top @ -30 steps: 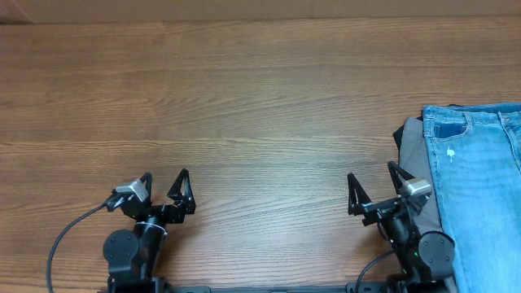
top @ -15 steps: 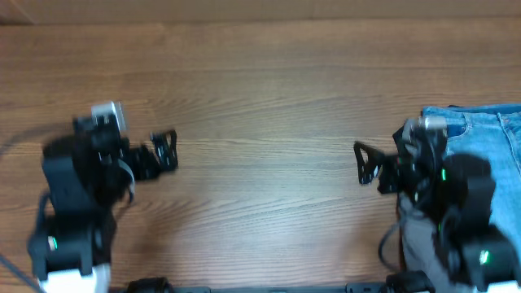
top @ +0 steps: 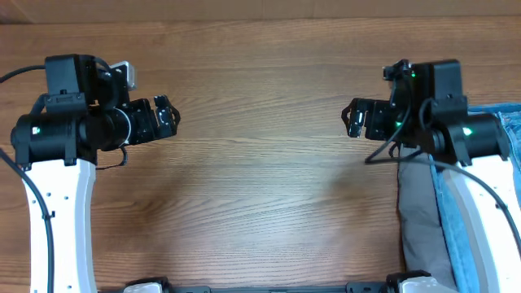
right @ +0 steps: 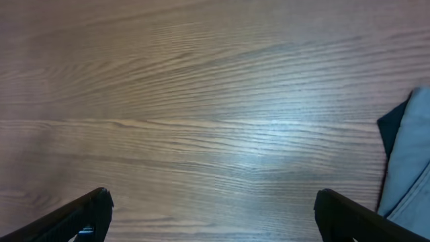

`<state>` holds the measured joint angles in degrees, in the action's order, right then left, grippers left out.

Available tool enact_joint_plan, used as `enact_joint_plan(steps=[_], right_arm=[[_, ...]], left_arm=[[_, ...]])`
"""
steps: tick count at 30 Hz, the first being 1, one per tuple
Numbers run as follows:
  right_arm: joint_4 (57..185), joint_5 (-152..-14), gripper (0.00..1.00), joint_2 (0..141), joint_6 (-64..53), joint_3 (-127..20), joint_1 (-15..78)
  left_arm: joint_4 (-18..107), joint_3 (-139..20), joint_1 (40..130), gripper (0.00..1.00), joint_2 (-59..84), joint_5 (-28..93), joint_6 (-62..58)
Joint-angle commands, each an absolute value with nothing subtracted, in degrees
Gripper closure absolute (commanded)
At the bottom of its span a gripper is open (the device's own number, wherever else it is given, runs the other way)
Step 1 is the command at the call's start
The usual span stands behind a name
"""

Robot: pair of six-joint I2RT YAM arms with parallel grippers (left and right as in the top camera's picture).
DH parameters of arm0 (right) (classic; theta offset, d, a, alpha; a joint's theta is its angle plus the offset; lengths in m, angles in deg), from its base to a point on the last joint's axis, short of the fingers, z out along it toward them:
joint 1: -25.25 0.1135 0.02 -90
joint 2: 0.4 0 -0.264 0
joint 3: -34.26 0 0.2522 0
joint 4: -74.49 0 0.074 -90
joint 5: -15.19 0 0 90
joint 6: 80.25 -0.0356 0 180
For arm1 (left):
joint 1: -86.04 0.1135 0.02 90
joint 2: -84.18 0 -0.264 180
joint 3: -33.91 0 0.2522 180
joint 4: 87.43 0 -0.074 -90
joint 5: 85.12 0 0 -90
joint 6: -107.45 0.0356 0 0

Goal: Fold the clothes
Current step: 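Reach the right gripper to the jeans on the pile and grasp them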

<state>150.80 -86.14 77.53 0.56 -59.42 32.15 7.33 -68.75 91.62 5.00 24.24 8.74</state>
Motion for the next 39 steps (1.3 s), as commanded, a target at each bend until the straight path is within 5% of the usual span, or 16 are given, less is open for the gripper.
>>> enact_joint_plan(steps=[1, 9, 30, 39], right_arm=[[150.53, -80.39, 0.00, 80.40, -2.94, -61.82, 26.62], [140.92, -81.07, 0.12, 97.16, -9.80, -62.44, 6.10], [135.04, -69.44, 0.51, 116.09, -6.80, -62.39, 6.01], [136.04, -66.69, 0.90, 116.09, -7.48, -62.48, 4.46]], left_arm=[[7.24, -70.57, 91.47, 0.00, 4.78, 26.97, 12.83], [7.05, -70.57, 86.64, 0.00, 4.78, 26.75, 13.31], [9.41, -70.30, 80.28, 0.00, 4.67, 18.84, 13.66], [8.90, -70.30, 80.26, 0.00, 3.25, 18.86, 13.64]])
